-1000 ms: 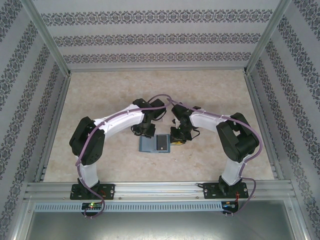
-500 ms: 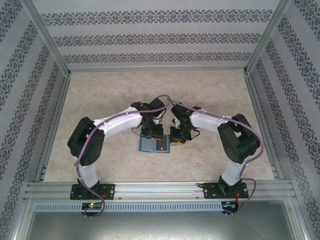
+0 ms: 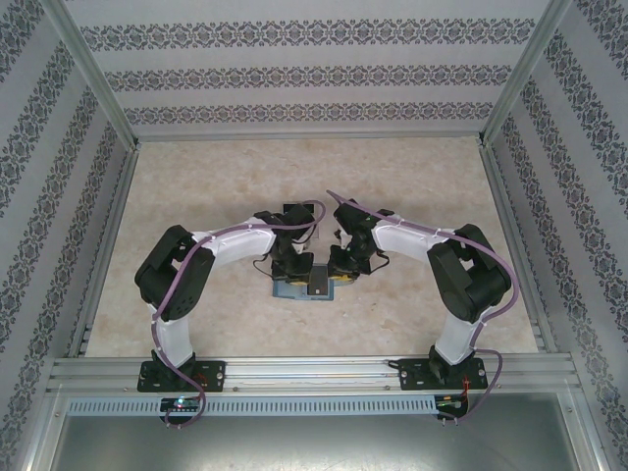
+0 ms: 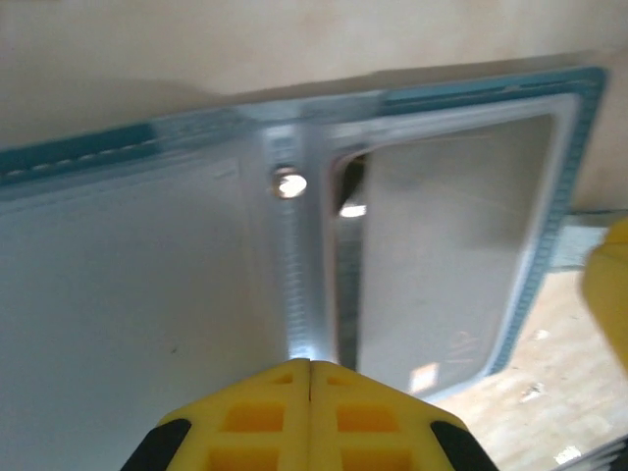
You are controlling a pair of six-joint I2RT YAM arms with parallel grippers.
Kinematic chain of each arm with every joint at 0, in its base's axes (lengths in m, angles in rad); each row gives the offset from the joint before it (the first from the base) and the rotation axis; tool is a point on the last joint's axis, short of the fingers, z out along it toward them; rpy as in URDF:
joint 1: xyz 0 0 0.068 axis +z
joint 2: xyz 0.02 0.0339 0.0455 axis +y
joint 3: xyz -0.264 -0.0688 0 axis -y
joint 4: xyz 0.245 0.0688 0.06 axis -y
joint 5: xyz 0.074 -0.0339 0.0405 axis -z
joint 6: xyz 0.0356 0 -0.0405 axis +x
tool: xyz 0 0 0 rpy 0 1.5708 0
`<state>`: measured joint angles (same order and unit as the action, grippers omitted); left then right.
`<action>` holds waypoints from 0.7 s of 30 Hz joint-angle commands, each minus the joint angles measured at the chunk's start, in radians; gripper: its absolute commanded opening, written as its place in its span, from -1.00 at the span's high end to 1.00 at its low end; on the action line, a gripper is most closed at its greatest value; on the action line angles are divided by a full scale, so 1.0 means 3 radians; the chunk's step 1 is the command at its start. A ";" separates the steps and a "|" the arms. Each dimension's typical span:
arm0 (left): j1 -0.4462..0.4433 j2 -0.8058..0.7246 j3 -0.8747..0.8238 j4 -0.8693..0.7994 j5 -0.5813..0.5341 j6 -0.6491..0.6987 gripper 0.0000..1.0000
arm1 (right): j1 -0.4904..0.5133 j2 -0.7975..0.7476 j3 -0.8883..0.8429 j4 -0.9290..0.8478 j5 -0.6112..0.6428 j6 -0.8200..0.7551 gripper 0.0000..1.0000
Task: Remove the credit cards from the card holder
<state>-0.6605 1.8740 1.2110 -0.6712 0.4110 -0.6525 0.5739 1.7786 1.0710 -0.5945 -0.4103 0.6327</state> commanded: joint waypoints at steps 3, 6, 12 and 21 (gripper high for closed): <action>0.0062 0.0097 -0.0157 0.0144 -0.0044 0.0000 0.93 | 0.0045 -0.0078 -0.0066 0.0143 -0.0091 0.0138 0.58; 0.0076 0.0138 -0.0214 0.0163 -0.0053 -0.0009 0.93 | 0.0055 -0.0056 -0.0086 0.0218 -0.0147 0.0189 0.58; 0.0080 0.0105 -0.0277 0.0160 -0.0073 -0.0035 0.94 | 0.0072 0.0004 -0.0108 0.0344 -0.0207 0.0258 0.58; 0.0125 -0.0047 -0.0259 0.0171 -0.0045 -0.0094 0.89 | 0.0081 0.0184 -0.0147 0.0428 -0.0188 0.0255 0.60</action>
<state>-0.6395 1.8679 1.1599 -0.6178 0.4343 -0.6628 0.5873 1.8107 1.0439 -0.4686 -0.4629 0.7048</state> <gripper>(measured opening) 0.053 0.200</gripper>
